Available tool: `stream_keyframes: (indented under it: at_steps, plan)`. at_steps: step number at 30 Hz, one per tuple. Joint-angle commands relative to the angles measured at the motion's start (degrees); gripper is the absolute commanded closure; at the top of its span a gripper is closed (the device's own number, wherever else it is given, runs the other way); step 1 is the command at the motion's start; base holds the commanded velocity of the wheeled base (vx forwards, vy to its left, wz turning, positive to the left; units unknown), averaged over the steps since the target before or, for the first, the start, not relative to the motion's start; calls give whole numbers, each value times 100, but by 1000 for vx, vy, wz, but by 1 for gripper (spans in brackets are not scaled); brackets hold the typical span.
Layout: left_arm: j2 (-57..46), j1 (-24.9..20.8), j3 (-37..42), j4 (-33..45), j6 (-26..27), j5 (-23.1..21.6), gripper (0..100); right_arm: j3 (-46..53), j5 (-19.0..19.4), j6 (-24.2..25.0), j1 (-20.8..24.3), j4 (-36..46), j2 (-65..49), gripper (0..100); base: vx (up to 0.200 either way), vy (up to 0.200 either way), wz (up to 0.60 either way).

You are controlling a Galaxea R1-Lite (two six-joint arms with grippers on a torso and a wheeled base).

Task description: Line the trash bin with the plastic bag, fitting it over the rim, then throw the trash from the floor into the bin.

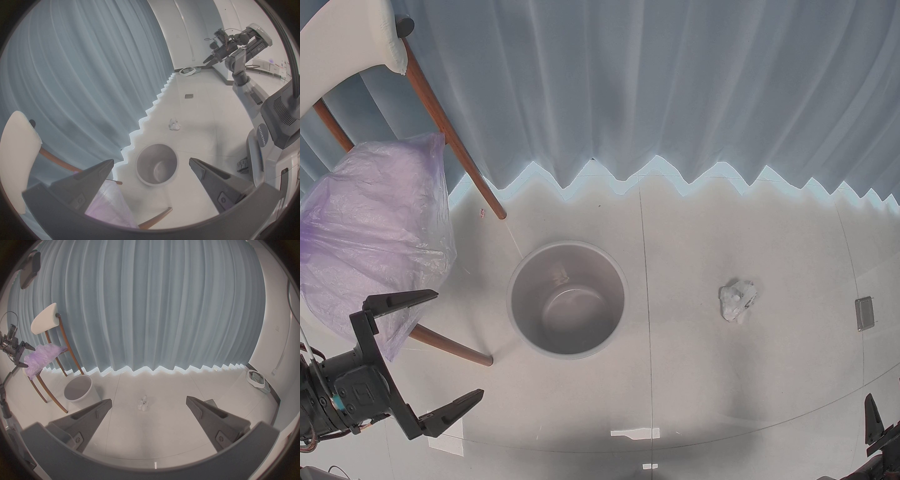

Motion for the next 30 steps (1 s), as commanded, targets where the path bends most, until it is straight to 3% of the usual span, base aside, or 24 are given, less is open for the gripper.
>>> stream_keyframes:
  at_steps: [1,18,30]
  plan:
    - [90,-9,29,-39,-9,171,0,101,-2,-1,2,0,-96,0,0,0,0]
    - [195,0,99,-3,-413,1164,0,101,-2,-1,2,0,-96,0,0,0,0]
    - [432,61,82,23,-413,1340,0,101,-2,-1,2,0,-96,0,0,0,0]
